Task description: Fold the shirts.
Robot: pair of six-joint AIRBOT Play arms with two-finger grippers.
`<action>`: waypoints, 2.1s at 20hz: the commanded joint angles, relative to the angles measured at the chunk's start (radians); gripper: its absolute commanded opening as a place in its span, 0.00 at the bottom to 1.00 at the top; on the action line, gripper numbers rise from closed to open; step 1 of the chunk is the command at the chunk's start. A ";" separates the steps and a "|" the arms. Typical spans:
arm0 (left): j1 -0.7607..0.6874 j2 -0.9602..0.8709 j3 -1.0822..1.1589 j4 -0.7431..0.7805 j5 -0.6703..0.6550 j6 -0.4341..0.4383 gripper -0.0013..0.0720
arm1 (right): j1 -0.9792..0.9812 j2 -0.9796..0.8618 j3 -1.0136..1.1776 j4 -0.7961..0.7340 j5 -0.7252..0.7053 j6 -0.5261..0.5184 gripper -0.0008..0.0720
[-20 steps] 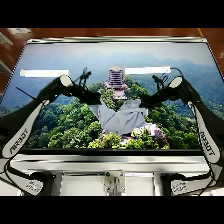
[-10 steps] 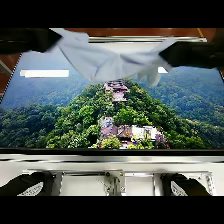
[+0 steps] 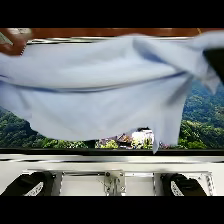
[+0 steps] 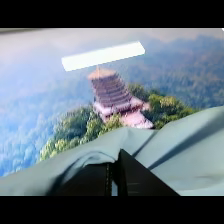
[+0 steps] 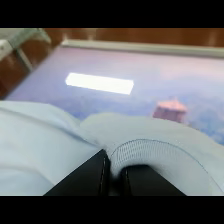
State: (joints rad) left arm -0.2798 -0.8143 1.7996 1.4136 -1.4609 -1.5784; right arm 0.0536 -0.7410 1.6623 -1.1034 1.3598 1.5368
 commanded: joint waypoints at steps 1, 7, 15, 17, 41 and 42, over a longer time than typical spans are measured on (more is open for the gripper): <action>-0.001 0.019 -0.130 0.055 -0.230 -0.071 0.07 | -0.001 -0.030 -0.029 -0.098 0.347 0.152 0.12; -0.001 0.013 -0.607 0.053 -0.114 -0.087 0.07 | 0.000 -0.078 -0.517 -0.100 0.209 0.147 0.12; 0.013 -0.258 -0.732 0.053 0.253 -0.110 0.07 | 0.000 -0.447 -0.687 0.110 -0.445 -0.002 0.12; 0.051 -0.350 -0.732 0.051 0.371 -0.111 0.07 | 0.000 -0.535 -0.687 0.137 -0.579 -0.013 0.12; 0.439 -0.594 -0.910 -0.410 0.311 0.110 0.99 | -0.330 -0.608 -0.740 0.128 -0.183 -0.219 0.82; 0.431 -0.609 -0.922 -0.443 0.329 0.124 0.99 | -0.330 -0.614 -0.740 0.168 -0.200 -0.227 0.83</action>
State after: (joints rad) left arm 0.1490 -1.4025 0.9382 1.0847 -1.1923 -1.4853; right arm -0.2596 -1.3430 0.9318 -1.0359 1.1557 1.3437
